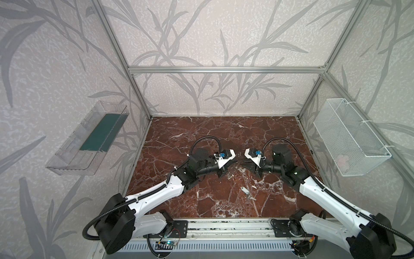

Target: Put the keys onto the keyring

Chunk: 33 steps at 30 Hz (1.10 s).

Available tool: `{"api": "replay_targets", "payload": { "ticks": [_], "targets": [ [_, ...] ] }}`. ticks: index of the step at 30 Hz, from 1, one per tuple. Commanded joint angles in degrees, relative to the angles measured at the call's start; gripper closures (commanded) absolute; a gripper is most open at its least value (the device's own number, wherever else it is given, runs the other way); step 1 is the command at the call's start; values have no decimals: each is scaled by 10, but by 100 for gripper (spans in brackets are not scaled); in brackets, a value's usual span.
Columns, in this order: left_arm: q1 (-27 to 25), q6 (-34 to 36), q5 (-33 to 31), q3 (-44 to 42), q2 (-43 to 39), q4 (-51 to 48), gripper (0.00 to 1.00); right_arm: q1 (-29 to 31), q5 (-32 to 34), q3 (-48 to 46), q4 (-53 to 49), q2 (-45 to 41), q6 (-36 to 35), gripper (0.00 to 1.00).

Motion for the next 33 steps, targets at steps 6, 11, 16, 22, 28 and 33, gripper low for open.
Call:
{"api": "replay_targets", "payload": {
  "ticks": [6,11,16,22,28,33],
  "targets": [
    [3,-72,30,-13,12,127,100,0,-51,-14,94,-9,64,77],
    [3,-76,47,-20,17,150,100,-1,-60,-13,120,-10,76,77],
    [5,-76,57,-23,26,166,100,0,-79,-12,135,-7,88,78],
    [8,-70,57,-22,30,166,100,-1,-91,-15,141,-8,92,82],
    [10,-66,61,-21,32,166,100,-1,-95,-13,138,-2,91,94],
    [11,-46,55,-20,25,136,99,-1,-92,-9,133,-2,87,100]
  ]
}}
